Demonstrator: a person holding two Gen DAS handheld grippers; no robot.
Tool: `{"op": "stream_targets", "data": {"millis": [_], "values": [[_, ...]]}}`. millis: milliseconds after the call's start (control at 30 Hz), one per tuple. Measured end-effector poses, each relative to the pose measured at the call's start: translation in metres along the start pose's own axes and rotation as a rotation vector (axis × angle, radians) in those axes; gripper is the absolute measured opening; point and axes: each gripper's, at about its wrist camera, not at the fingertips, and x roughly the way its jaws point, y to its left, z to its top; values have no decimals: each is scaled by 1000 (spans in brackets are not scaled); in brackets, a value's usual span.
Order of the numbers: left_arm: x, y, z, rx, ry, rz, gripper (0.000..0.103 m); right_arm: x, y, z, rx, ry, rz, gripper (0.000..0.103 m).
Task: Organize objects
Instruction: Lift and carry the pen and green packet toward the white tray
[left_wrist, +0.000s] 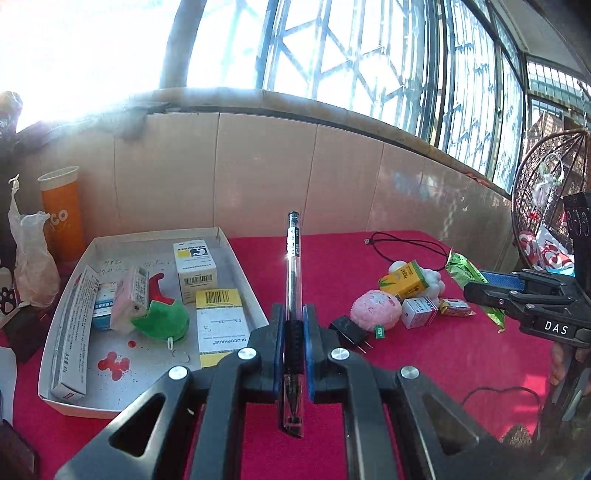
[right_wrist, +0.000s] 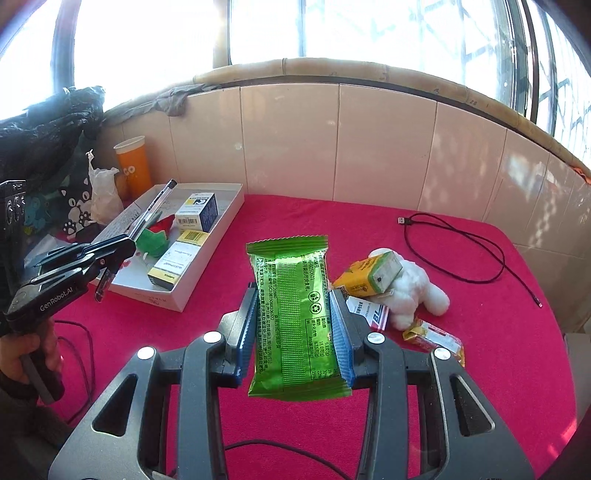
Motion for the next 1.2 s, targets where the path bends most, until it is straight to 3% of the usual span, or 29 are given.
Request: {"op": "stream_targets", "data": {"millis": [467, 867, 1200], "values": [[-14, 42, 5, -81, -51, 64, 7, 17, 45, 28, -84, -16, 48, 37], [-13, 74, 4, -135, -45, 123, 7, 40, 83, 44, -154, 3, 100, 37], [-5, 133, 25, -248, -22, 152, 7, 86, 115, 67, -116, 78, 218, 37]]}}
